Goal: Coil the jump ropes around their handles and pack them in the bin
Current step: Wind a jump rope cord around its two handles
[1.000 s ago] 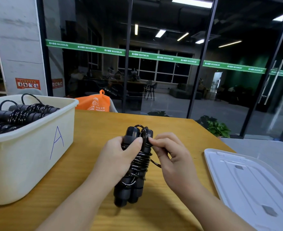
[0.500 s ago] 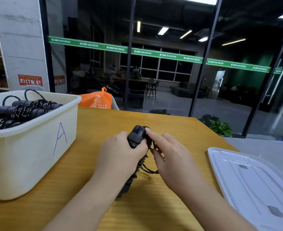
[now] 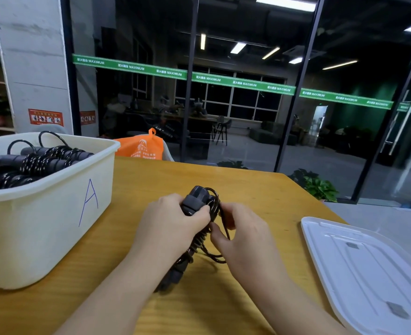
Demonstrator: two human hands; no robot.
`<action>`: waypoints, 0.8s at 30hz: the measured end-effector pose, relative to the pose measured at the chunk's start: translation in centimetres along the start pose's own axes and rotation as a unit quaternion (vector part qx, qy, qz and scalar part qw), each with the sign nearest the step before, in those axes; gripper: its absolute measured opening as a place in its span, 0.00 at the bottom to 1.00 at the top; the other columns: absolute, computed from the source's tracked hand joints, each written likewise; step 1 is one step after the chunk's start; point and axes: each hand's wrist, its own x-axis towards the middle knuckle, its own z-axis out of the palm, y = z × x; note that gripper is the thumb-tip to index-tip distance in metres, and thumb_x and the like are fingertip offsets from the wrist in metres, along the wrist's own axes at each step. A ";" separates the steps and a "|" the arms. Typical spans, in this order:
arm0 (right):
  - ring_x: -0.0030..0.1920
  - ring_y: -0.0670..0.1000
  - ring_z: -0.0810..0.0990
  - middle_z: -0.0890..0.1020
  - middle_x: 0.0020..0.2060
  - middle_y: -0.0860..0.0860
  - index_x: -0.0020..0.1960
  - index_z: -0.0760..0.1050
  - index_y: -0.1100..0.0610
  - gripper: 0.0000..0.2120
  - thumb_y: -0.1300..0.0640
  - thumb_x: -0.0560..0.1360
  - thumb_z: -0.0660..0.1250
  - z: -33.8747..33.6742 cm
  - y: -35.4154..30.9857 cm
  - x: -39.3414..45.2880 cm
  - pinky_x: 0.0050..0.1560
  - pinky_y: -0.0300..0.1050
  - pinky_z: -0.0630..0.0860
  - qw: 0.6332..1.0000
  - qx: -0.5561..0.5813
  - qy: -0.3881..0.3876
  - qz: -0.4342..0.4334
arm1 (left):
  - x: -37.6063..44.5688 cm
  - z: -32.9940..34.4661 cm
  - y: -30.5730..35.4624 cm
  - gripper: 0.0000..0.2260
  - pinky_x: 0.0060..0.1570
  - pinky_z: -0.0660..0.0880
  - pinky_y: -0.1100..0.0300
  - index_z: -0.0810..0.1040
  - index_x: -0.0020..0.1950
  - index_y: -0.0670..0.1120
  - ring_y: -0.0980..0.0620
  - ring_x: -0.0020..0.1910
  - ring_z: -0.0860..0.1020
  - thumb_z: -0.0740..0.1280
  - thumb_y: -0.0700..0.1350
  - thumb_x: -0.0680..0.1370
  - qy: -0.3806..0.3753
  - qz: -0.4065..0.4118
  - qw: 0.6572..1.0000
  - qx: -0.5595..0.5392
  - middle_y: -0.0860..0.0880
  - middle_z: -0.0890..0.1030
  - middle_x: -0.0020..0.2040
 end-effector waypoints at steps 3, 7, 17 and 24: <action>0.53 0.36 0.67 0.70 0.52 0.36 0.70 0.68 0.46 0.20 0.49 0.78 0.65 -0.1 -0.2 0.3 0.51 0.22 0.62 1.000 -0.001 -0.019 -0.011 | 0.1 0.0 -0.3 0.11 0.25 0.67 0.67 0.78 0.39 0.49 0.55 0.31 0.76 0.67 0.55 0.74 -0.014 0.000 0.999 -0.028 0.50 0.79 0.32; 0.51 0.38 0.69 0.71 0.51 0.39 0.67 0.72 0.50 0.20 0.50 0.76 0.69 0.0 0.4 0.4 0.47 0.25 0.65 0.999 -0.026 -0.014 -0.038 | 0.2 -0.2 -0.5 0.12 0.24 0.68 0.69 0.78 0.38 0.50 0.58 0.28 0.76 0.66 0.56 0.74 -0.029 0.013 0.999 -0.041 0.52 0.79 0.30; 0.38 0.49 0.78 0.80 0.42 0.50 0.52 0.79 0.60 0.15 0.53 0.77 0.58 0.4 1.0 0.8 0.39 0.37 0.72 0.985 -0.066 0.082 -0.133 | 0.8 0.6 -1.0 0.21 0.30 0.71 0.65 0.78 0.33 0.41 0.55 0.26 0.76 0.65 0.57 0.76 -0.075 -0.081 0.974 -0.196 0.49 0.79 0.28; 0.46 0.35 0.74 0.73 0.47 0.41 0.53 0.75 0.51 0.06 0.59 0.80 0.63 -0.5 0.9 0.8 0.45 0.27 0.69 0.991 0.120 0.054 -0.020 | 0.0 1.1 -0.2 0.22 0.33 0.75 0.61 0.81 0.40 0.42 0.51 0.31 0.81 0.61 0.59 0.77 -0.149 -0.154 0.908 -0.360 0.47 0.83 0.33</action>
